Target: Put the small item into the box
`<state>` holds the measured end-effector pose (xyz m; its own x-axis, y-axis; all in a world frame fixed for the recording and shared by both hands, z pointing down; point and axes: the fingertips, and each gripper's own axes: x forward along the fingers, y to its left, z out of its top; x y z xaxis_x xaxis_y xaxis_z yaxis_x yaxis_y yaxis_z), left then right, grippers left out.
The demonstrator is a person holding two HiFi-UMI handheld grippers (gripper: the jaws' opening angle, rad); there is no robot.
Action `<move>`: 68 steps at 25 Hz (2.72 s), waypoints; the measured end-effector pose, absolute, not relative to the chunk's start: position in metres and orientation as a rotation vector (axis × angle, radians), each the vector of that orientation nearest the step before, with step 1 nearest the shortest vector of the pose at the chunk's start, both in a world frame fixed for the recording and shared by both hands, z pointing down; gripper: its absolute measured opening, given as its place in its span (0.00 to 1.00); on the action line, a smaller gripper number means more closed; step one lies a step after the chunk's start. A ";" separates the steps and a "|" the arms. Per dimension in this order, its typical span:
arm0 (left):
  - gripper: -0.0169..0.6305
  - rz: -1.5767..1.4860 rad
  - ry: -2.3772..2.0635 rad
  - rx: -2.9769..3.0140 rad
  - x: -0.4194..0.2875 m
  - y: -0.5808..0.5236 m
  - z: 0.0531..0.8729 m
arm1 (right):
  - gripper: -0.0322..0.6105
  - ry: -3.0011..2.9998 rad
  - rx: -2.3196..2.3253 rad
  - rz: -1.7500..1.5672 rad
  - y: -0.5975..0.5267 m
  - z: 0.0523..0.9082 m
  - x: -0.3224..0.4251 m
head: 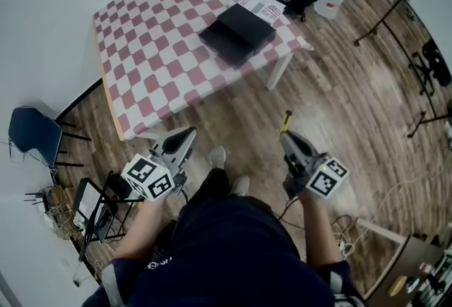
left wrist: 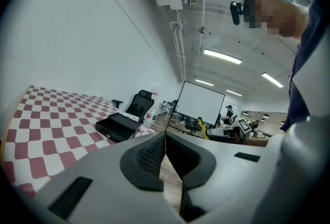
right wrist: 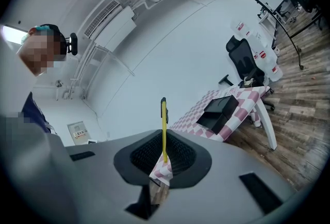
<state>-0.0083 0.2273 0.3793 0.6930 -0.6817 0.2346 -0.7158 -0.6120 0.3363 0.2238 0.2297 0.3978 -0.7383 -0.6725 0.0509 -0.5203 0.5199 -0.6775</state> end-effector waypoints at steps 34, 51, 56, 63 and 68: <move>0.08 0.045 -0.913 2.501 -0.111 -0.056 0.415 | 0.10 2.624 -1.247 -1.074 -0.033 0.410 0.110; 0.08 0.086 -0.983 2.420 -0.108 -0.094 0.435 | 0.10 2.727 -1.180 -1.084 -0.118 0.428 0.105; 0.08 0.100 -1.038 2.378 -0.104 -0.107 0.443 | 0.10 2.802 -1.142 -1.063 -0.151 0.434 0.102; 0.08 0.106 -1.141 2.308 -0.105 -0.116 0.450 | 0.10 2.934 -1.027 -1.084 -0.187 0.452 0.085; 0.08 0.101 -1.202 2.247 -0.109 -0.122 0.459 | 0.10 3.035 -0.931 -1.124 -0.204 0.478 0.063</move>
<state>-0.1092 -0.1216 0.4595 0.5908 -0.7377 0.3267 -0.7819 -0.4236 0.4573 0.0627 -0.2042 0.4782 -0.8237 -0.4170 0.3842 -0.5667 0.6292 -0.5320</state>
